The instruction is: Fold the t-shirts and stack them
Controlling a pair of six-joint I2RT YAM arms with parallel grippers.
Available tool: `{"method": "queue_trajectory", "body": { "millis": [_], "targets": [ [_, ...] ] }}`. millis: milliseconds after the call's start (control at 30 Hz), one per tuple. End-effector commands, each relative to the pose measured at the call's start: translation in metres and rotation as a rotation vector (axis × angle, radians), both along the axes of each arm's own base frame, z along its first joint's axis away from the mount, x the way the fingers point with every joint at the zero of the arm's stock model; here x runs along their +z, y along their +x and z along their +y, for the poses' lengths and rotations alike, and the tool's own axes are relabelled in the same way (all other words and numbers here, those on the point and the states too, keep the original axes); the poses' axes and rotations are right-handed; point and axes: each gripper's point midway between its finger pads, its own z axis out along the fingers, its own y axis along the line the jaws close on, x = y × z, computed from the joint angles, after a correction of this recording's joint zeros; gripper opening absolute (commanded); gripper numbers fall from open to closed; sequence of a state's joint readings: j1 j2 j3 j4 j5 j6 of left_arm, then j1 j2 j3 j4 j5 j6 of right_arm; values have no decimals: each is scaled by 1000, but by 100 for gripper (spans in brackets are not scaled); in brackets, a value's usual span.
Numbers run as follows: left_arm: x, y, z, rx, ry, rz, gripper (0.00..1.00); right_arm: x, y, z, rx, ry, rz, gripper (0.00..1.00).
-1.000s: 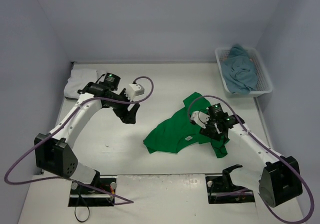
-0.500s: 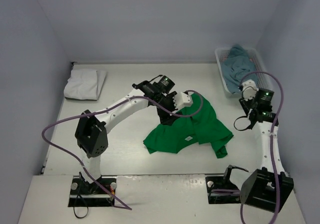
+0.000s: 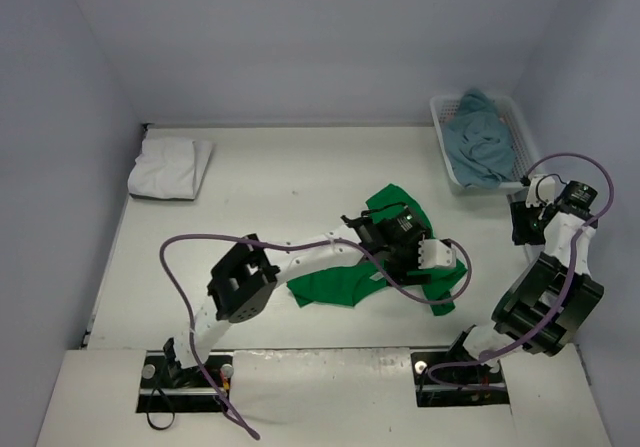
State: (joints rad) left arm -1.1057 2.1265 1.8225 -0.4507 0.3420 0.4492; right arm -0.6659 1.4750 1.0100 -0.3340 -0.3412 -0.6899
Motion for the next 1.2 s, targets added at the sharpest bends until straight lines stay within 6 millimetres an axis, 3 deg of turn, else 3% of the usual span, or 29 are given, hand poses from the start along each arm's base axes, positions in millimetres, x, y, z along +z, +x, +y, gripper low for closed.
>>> {"method": "queue_trajectory", "body": {
  "millis": [0,33,267,500,700,800,900,1167],
  "targets": [
    [31,26,-26,55,-107,-62,72,32,9,15,69,5,-103,45],
    [36,30,-32,59,-121,-72,72,33,7,16,72,7,-108,46],
    [-4,50,-38,98,-44,-119,72,49,-5,30,96,-6,-141,47],
    [-16,41,-32,85,-5,-103,71,54,-8,33,102,-14,-153,44],
    [28,49,-26,96,-48,-184,68,30,-10,43,112,60,-114,41],
    [65,56,-20,114,-94,-226,63,20,-11,44,119,77,-89,39],
    [86,61,-17,130,-119,-251,52,14,-12,44,122,81,-76,37],
    [122,68,-13,151,-166,-306,52,7,-15,45,124,87,-60,36]
  ]
}}
